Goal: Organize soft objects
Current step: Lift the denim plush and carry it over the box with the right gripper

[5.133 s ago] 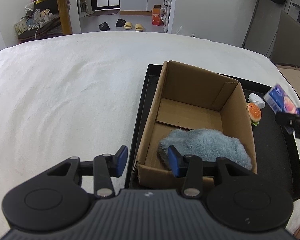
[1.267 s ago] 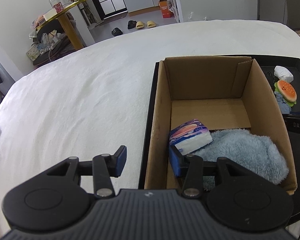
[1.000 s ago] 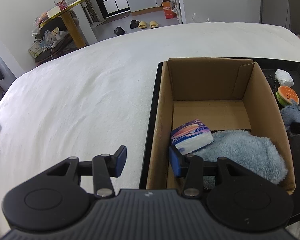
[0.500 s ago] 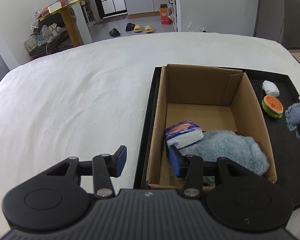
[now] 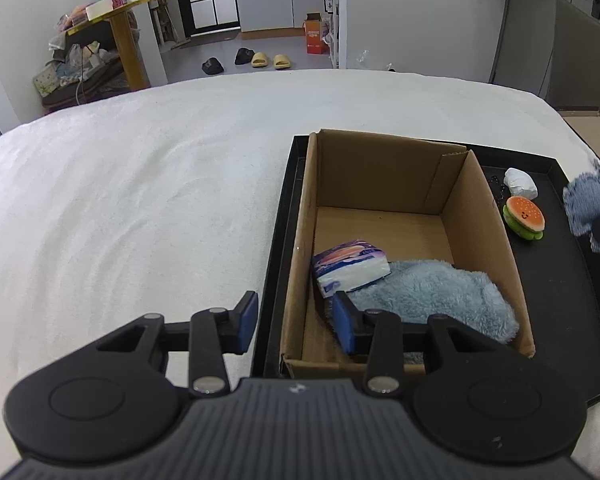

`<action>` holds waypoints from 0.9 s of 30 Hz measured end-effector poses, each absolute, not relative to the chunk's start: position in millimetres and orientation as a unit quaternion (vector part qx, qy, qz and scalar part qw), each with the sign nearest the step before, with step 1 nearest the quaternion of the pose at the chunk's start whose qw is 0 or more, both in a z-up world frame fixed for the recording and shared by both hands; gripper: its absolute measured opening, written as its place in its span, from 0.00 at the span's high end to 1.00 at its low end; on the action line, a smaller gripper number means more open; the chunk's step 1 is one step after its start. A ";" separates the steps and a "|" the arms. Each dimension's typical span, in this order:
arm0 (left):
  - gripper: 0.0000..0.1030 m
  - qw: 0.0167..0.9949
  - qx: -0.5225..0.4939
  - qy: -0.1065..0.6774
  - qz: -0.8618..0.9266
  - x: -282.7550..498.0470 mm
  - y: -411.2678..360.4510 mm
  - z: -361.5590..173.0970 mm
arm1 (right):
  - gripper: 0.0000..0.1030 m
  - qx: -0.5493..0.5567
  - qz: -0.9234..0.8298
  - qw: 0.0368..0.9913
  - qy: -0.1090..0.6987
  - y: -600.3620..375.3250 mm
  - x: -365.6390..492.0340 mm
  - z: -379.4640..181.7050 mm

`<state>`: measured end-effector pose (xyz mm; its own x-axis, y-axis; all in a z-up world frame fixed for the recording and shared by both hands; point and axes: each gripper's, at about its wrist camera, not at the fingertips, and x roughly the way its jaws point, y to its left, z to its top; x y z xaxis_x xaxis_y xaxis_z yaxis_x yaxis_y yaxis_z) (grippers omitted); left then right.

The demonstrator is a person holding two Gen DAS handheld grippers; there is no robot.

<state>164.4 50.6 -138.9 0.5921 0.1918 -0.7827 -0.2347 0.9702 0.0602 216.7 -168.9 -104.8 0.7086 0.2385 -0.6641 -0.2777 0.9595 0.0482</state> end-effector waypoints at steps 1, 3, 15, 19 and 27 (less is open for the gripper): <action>0.64 0.892 -0.026 0.436 0.119 164.1 51.3 -139.9 | 0.80 -0.029 0.142 0.925 0.352 -166.4 218.0 -102.8; 0.67 0.891 -0.027 0.438 0.114 164.3 52.0 -141.7 | 0.80 -0.026 0.150 0.927 0.343 -163.4 218.8 -98.2; 0.82 0.887 -0.040 0.447 0.102 168.2 56.5 -148.6 | 0.80 -0.056 0.203 0.930 0.302 -137.1 227.7 -76.2; 0.85 0.886 -0.042 0.449 0.107 168.7 57.0 -149.8 | 0.80 -0.073 0.229 0.923 0.299 -120.3 225.5 -73.9; 0.90 0.883 -0.053 0.452 0.112 169.3 62.6 -151.7 | 0.80 -0.105 0.270 0.905 0.311 -83.3 223.9 -78.4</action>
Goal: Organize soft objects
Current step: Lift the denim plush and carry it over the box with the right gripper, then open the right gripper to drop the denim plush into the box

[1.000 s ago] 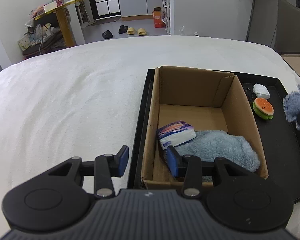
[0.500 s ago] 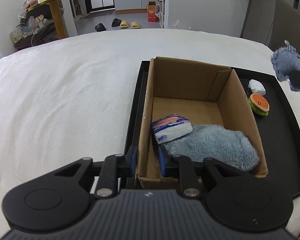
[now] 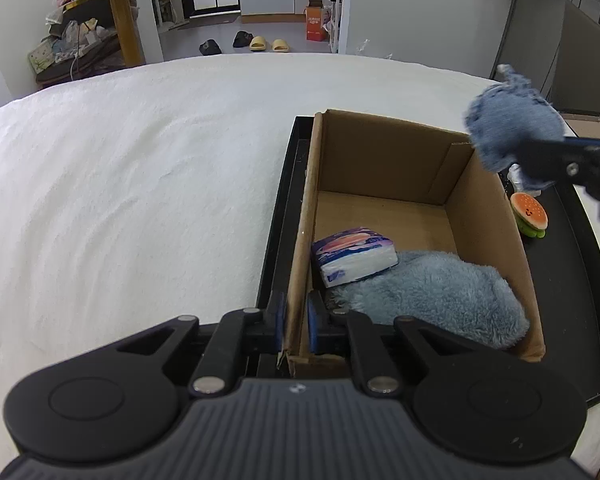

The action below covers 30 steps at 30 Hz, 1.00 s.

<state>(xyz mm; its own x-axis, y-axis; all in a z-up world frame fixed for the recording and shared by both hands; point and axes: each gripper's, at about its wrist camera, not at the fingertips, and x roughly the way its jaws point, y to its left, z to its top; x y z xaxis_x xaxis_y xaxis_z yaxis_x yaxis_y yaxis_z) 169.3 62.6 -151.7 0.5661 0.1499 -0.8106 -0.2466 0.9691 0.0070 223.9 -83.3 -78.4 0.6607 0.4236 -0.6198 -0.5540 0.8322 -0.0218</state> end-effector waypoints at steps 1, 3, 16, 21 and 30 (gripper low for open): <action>0.90 0.883 -0.055 0.452 0.112 169.5 63.4 -151.8 | 0.80 -0.110 0.273 0.903 0.313 -79.3 223.9 -79.2; 0.90 0.883 -0.057 0.453 0.109 169.5 64.5 -152.6 | 0.80 -0.113 0.277 0.899 0.319 -73.6 224.3 -81.2; 0.91 0.884 -0.070 0.451 0.102 168.2 69.2 -153.0 | 0.58 -0.103 0.274 0.883 0.367 -84.0 213.2 -95.3; 0.91 0.883 -0.077 0.451 0.102 168.8 72.3 -151.7 | 0.58 -0.105 0.269 0.885 0.366 -99.6 209.3 -89.7; 0.91 0.883 -0.095 0.441 0.133 163.7 79.0 -145.0 | 0.59 -0.105 0.254 0.888 0.370 -129.0 211.7 -88.2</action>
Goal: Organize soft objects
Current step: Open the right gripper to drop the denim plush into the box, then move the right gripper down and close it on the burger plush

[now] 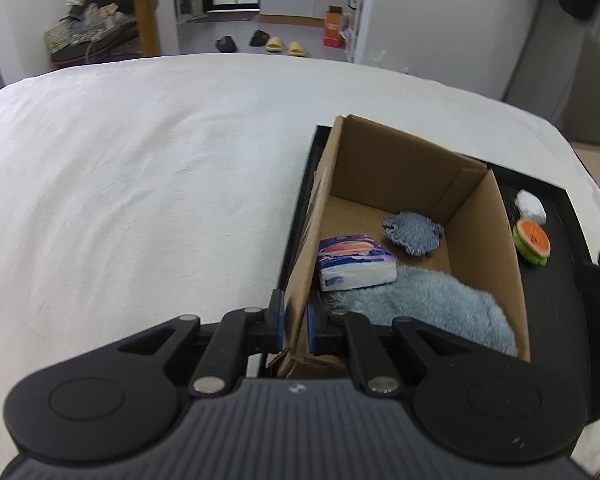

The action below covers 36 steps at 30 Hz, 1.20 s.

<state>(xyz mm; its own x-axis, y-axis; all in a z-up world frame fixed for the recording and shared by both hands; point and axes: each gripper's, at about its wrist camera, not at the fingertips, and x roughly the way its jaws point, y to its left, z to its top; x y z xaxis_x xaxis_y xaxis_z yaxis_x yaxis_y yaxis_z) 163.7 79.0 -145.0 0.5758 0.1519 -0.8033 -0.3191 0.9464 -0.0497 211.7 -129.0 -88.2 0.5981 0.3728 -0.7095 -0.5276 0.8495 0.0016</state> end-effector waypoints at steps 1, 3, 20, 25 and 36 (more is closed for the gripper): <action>0.91 0.881 -0.097 0.442 0.136 163.4 79.0 -144.7 | 0.58 -0.105 0.252 0.889 0.369 -132.6 212.0 -88.4; 0.90 0.879 -0.099 0.447 0.135 163.7 78.4 -144.2 | 0.57 -0.105 0.250 0.889 0.369 -139.3 214.3 -90.0; 0.65 0.882 0.002 0.445 0.153 179.0 42.1 -135.1 | 0.35 -0.092 0.203 0.911 0.346 -184.2 240.2 -124.0; 0.55 0.879 0.026 0.448 0.161 185.6 36.1 -137.5 | 0.24 -0.080 0.199 0.920 0.329 -190.3 253.0 -127.3; 0.51 0.870 0.056 0.449 0.196 197.3 35.6 -144.4 | 0.24 -0.073 0.188 0.913 0.355 -189.6 289.3 -160.3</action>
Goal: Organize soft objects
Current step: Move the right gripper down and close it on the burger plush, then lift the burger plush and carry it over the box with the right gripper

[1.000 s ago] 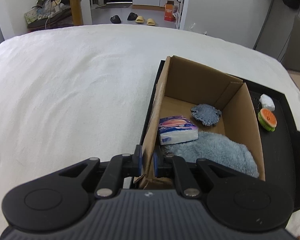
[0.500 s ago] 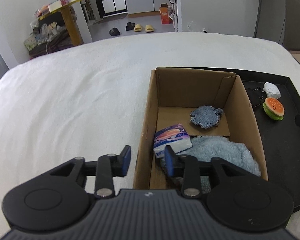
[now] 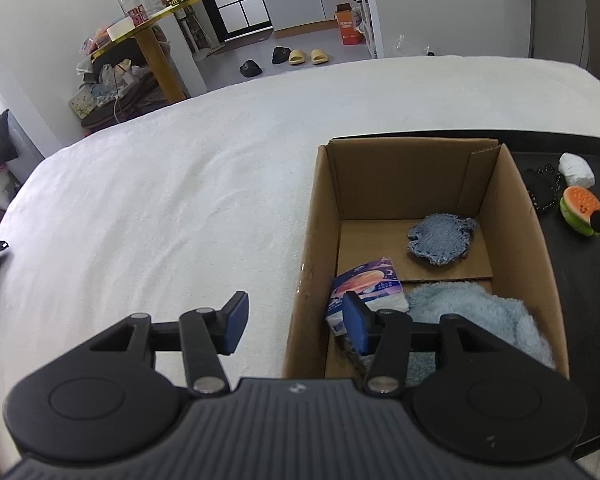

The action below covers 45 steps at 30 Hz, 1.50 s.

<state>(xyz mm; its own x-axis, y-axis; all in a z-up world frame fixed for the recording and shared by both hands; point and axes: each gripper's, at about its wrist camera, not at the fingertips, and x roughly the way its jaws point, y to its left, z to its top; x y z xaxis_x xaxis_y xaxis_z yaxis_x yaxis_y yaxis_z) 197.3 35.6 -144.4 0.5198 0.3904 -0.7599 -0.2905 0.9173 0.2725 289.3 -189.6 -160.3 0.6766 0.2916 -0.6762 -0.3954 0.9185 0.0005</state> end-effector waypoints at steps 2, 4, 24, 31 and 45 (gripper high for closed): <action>0.51 0.868 0.063 0.451 0.199 199.6 33.5 -146.2 | 0.24 -0.076 0.183 0.912 0.359 -188.0 297.3 -166.8; 0.50 0.865 0.072 0.455 0.200 203.4 31.5 -148.6 | 0.24 -0.076 0.178 0.911 0.364 -187.1 306.5 -174.5; 0.47 0.856 0.088 0.462 0.213 206.0 24.9 -152.3 | 0.62 -0.084 0.167 0.901 0.392 -195.5 316.3 -196.4; 0.47 0.860 0.084 0.458 0.207 199.6 25.9 -148.6 | 0.62 -0.079 0.144 0.898 0.409 -204.4 300.0 -182.4; 0.47 0.878 0.045 0.437 0.190 174.3 33.1 -133.5 | 0.62 -0.087 0.129 0.909 0.387 -206.0 266.7 -141.4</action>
<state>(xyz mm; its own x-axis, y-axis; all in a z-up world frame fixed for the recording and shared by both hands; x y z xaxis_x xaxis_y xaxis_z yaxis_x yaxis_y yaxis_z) 174.3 33.1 -133.5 0.5456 0.3733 -0.7503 -0.2939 0.9237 0.2458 266.7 -206.0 -141.4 0.6669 0.1674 -0.7261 -0.3014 0.9518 -0.0574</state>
